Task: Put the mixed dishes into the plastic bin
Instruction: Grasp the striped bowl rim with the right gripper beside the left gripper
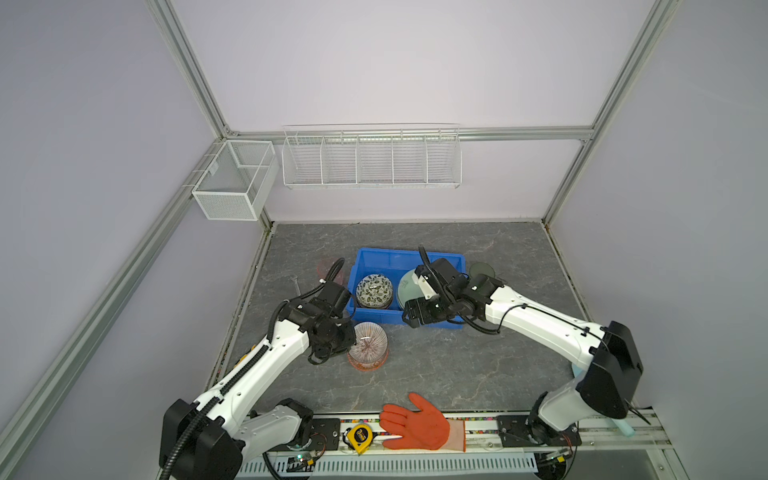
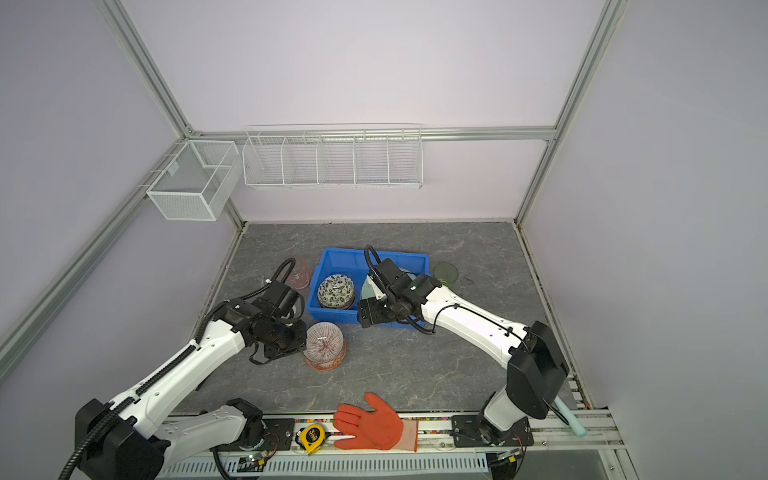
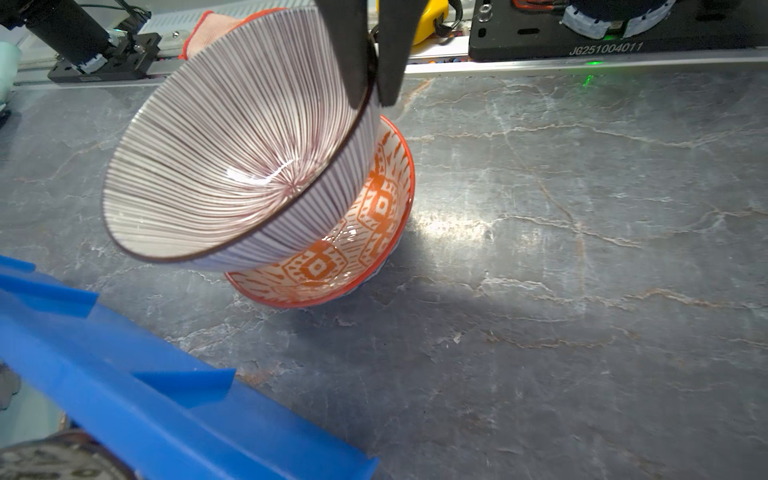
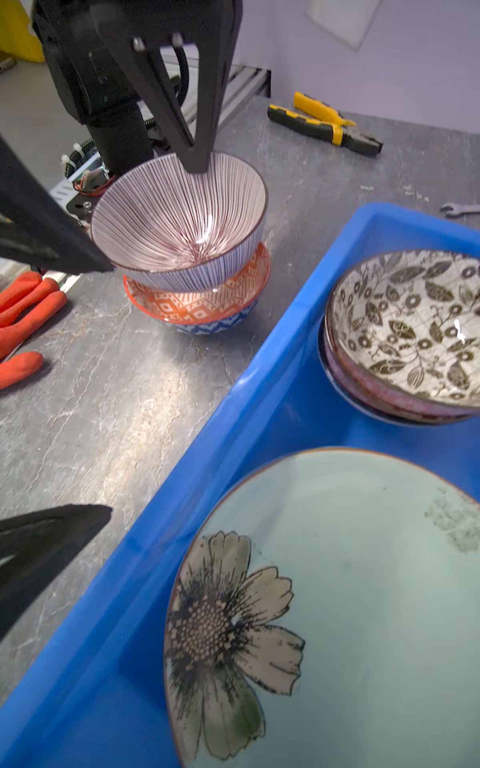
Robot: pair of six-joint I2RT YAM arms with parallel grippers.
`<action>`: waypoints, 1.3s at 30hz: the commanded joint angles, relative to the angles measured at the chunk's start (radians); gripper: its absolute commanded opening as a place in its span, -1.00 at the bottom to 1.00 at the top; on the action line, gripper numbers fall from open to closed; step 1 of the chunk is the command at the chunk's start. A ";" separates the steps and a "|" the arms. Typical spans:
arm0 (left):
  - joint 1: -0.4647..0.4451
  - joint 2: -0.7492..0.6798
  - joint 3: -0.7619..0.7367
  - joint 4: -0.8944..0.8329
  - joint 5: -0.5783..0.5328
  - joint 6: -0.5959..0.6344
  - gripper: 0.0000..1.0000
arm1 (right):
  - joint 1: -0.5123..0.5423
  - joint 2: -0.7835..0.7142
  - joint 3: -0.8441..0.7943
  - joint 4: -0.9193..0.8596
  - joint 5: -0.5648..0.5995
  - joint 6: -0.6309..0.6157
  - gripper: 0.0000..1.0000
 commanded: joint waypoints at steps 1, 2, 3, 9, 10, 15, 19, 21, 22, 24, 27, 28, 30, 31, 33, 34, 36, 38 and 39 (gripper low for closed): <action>-0.003 -0.028 0.052 -0.034 -0.003 0.002 -1.00 | 0.022 0.020 0.045 -0.022 -0.016 0.010 0.76; -0.002 -0.031 0.056 -0.037 -0.003 0.003 -1.00 | 0.029 0.023 0.053 -0.023 -0.019 0.011 0.76; -0.003 -0.032 0.061 -0.038 -0.005 0.001 -1.00 | 0.035 0.028 0.064 -0.024 -0.022 0.009 0.76; -0.003 -0.035 0.100 -0.038 0.000 -0.010 -1.00 | 0.073 0.073 0.137 -0.053 -0.022 0.006 0.82; -0.003 -0.035 0.108 -0.039 -0.002 -0.011 -1.00 | 0.077 0.082 0.146 -0.057 -0.019 0.005 0.82; -0.002 -0.021 0.142 -0.028 -0.005 -0.016 -1.00 | 0.106 0.132 0.220 -0.092 0.000 0.005 0.87; -0.003 -0.005 0.161 -0.014 -0.004 -0.018 -1.00 | 0.125 0.170 0.271 -0.122 0.022 -0.001 0.91; -0.002 0.004 0.173 -0.004 -0.004 -0.020 -1.00 | 0.134 0.189 0.293 -0.138 0.032 -0.004 0.93; -0.002 0.010 0.180 -0.003 -0.003 -0.020 -1.00 | 0.137 0.199 0.303 -0.146 0.039 -0.006 0.94; -0.004 0.020 0.193 0.000 -0.003 -0.019 -1.00 | 0.143 0.214 0.321 -0.159 0.052 -0.008 0.98; -0.005 0.031 0.207 0.005 -0.002 -0.017 -1.00 | 0.152 0.240 0.354 -0.180 0.072 -0.013 0.94; -0.005 0.034 0.210 0.006 -0.002 -0.017 -1.00 | 0.154 0.251 0.365 -0.188 0.077 -0.014 0.91; -0.004 0.037 0.213 0.007 0.000 -0.016 -1.00 | 0.157 0.266 0.384 -0.202 0.089 -0.017 0.85; -0.004 0.038 0.215 0.008 0.001 -0.016 -1.00 | 0.158 0.274 0.394 -0.208 0.096 -0.019 0.80; -0.006 0.039 0.218 0.007 0.001 -0.016 -1.00 | 0.159 0.284 0.404 -0.215 0.102 -0.021 0.69; -0.005 0.039 0.218 0.010 0.001 -0.016 -1.00 | 0.159 0.289 0.408 -0.215 0.102 -0.021 0.59; -0.005 0.039 0.218 0.009 0.002 -0.018 -1.00 | 0.160 0.297 0.415 -0.215 0.104 -0.021 0.43; -0.007 0.039 0.217 0.010 0.004 -0.019 -1.00 | 0.160 0.305 0.422 -0.218 0.105 -0.021 0.29; -0.007 0.039 0.217 0.012 0.004 -0.020 -1.00 | 0.159 0.308 0.425 -0.219 0.108 -0.021 0.23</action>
